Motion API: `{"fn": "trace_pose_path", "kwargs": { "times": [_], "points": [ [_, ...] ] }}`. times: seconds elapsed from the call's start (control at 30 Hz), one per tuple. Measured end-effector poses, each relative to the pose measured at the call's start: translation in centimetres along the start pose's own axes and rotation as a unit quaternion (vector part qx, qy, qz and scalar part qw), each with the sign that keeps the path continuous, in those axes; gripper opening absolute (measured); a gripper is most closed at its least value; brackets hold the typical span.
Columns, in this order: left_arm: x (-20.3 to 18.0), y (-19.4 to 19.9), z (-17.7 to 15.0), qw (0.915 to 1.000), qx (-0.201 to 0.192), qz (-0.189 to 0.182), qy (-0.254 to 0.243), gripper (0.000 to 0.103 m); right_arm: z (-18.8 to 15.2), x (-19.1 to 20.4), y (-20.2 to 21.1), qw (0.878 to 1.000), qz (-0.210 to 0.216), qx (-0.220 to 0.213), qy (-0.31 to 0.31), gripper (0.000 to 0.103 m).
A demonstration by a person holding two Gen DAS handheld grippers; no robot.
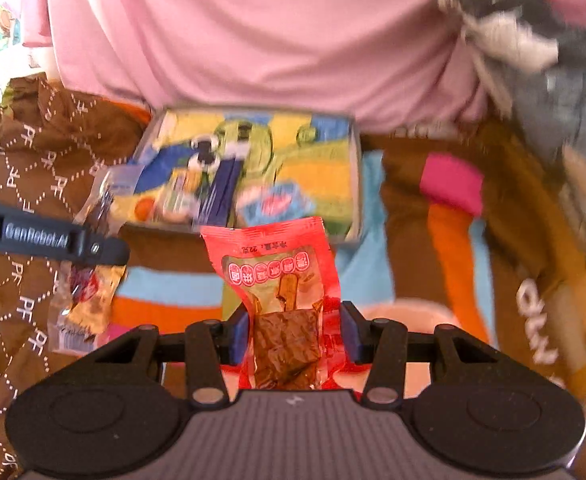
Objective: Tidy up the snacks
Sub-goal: 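Lift and carry the dried-meat packet with left tool while right tool carries the red packet to the tray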
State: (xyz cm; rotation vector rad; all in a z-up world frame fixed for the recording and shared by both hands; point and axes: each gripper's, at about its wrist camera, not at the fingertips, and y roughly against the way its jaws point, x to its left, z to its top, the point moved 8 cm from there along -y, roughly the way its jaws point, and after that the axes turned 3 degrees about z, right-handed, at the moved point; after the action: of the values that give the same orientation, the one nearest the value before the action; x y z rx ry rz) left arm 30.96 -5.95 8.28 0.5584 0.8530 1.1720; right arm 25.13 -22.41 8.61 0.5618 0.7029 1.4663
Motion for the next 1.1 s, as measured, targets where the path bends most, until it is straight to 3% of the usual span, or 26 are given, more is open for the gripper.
{"fn": "trace_pose_path", "kwargs": {
  "times": [0.33, 0.63, 0.93, 1.1],
  "points": [
    [0.0, 1.3, 0.1, 0.9997, -0.002, -0.025, 0.002, 0.041, 3.6, -0.7, 3.4, 0.999, -0.014, -0.021, 0.044, 0.05],
    [0.3, 3.5, 1.4, 0.9997, -0.007, -0.021, -0.011, 0.041, 5.7, -0.8, 6.5, 0.997, -0.008, -0.049, 0.053, 0.05],
    [-2.0, 7.2, 5.1, 0.9983, -0.05, -0.021, -0.024, 0.041, 10.8, -3.9, 11.4, 0.987, -0.009, -0.089, 0.134, 0.05],
    [-1.6, 7.2, 5.6, 0.9978, -0.058, -0.025, -0.019, 0.041, 12.3, -4.1, 10.3, 0.985, -0.012, -0.104, 0.135, 0.051]
  ]
}}
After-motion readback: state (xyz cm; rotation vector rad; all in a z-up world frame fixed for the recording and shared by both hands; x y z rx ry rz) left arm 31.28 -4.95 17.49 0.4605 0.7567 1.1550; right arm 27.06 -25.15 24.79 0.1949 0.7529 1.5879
